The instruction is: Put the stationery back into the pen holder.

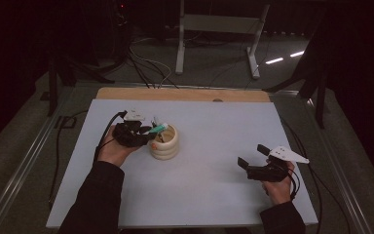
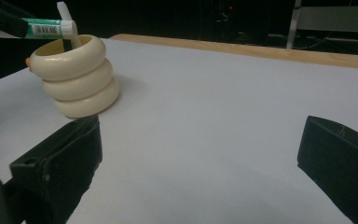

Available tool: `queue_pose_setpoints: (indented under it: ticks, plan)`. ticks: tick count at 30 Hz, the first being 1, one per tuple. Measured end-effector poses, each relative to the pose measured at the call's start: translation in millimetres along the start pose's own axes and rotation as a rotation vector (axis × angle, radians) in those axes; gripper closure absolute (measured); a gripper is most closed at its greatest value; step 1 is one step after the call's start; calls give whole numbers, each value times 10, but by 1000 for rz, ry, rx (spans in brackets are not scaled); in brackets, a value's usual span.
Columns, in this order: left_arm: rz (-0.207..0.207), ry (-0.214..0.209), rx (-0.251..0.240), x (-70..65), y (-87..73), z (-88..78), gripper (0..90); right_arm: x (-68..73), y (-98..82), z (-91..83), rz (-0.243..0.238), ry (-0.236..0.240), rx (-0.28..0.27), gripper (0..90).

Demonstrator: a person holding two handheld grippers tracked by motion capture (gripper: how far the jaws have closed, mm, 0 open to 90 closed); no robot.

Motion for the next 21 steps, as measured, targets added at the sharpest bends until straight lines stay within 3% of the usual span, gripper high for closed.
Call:
queue_pose_setpoints:
  ticks: [21]
  plan:
    - [4, -11, -2, -30, 56, 64, 656, -4, 0, 0, -1, -1, 1, 0]
Point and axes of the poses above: each handheld gripper's, and its own axes: z roughly forward along the jaws, y roughly out of its top, x roughly to its left, the point moved 5 cm from there along z, roughly forward along the jaws, and after that the axes turned 9 degrees about z, right-handed, at the moved point
